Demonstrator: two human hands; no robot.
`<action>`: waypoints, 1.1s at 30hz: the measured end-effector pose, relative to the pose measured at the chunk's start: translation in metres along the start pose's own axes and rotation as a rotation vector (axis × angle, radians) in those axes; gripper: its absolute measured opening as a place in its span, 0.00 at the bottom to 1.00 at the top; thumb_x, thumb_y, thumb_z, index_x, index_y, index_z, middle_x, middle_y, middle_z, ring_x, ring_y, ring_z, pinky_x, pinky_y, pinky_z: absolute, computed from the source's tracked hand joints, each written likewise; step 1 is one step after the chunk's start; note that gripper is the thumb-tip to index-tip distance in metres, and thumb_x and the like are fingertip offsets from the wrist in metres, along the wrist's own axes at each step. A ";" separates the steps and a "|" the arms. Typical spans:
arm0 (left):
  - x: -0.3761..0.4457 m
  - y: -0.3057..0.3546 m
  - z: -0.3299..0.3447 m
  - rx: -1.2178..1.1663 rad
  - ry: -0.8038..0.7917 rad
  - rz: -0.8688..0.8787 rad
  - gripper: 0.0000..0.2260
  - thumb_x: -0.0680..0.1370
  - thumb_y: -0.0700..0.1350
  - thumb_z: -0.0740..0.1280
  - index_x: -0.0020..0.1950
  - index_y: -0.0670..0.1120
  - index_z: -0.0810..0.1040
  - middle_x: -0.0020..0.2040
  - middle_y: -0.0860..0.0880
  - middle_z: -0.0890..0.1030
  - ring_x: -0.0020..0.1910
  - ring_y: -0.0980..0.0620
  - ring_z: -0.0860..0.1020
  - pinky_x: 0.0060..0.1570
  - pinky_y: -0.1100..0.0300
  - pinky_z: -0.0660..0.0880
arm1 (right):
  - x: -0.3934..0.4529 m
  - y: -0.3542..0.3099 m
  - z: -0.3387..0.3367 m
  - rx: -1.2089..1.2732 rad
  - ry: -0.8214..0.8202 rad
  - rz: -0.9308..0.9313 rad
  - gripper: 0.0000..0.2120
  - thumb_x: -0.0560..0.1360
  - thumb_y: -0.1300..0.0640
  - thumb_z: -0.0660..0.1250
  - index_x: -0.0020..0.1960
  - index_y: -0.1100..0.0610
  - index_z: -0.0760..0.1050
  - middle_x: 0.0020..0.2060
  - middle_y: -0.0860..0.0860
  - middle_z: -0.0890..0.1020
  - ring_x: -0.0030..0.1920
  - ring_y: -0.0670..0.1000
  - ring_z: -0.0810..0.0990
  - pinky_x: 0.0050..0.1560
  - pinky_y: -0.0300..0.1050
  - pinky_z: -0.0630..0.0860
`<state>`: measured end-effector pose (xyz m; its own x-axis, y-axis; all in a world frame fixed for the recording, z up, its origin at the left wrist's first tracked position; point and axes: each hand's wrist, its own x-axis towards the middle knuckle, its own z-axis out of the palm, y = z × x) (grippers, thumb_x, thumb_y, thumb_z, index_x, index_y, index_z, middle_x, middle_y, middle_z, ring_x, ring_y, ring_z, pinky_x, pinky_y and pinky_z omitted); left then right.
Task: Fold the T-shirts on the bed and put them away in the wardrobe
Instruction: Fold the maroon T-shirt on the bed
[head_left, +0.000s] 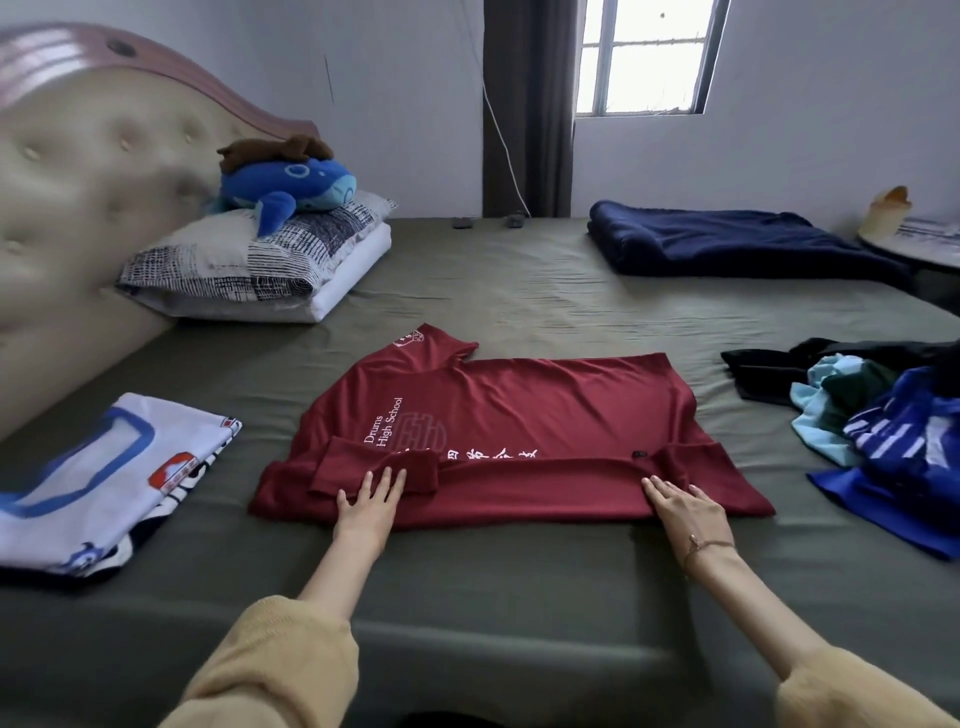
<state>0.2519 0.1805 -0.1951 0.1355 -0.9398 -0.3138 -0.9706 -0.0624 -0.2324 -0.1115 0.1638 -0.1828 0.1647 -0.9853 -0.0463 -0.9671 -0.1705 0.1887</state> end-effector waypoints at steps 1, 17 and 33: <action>-0.005 0.000 0.002 -0.001 -0.002 -0.002 0.42 0.76 0.29 0.61 0.76 0.47 0.34 0.78 0.48 0.38 0.77 0.44 0.42 0.71 0.41 0.51 | -0.005 -0.001 0.000 -0.001 0.000 0.000 0.32 0.78 0.67 0.54 0.77 0.54 0.45 0.77 0.47 0.51 0.75 0.44 0.55 0.74 0.40 0.52; -0.050 0.003 0.019 0.108 0.027 -0.072 0.39 0.78 0.34 0.60 0.76 0.46 0.33 0.78 0.48 0.38 0.76 0.46 0.38 0.70 0.35 0.45 | -0.053 -0.012 0.018 0.077 0.067 0.031 0.32 0.78 0.69 0.54 0.77 0.55 0.45 0.77 0.48 0.51 0.75 0.44 0.54 0.72 0.40 0.55; -0.009 0.128 -0.038 -0.139 0.455 0.049 0.15 0.77 0.41 0.63 0.63 0.46 0.67 0.62 0.49 0.73 0.64 0.50 0.70 0.64 0.51 0.65 | -0.017 0.057 0.025 0.468 0.134 0.615 0.21 0.76 0.55 0.62 0.65 0.61 0.64 0.64 0.58 0.68 0.67 0.56 0.65 0.62 0.52 0.68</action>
<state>0.1193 0.1681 -0.1874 0.0181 -0.9925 0.1208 -0.9953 -0.0294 -0.0928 -0.1746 0.1708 -0.1961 -0.4340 -0.8991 0.0569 -0.8684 0.4006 -0.2923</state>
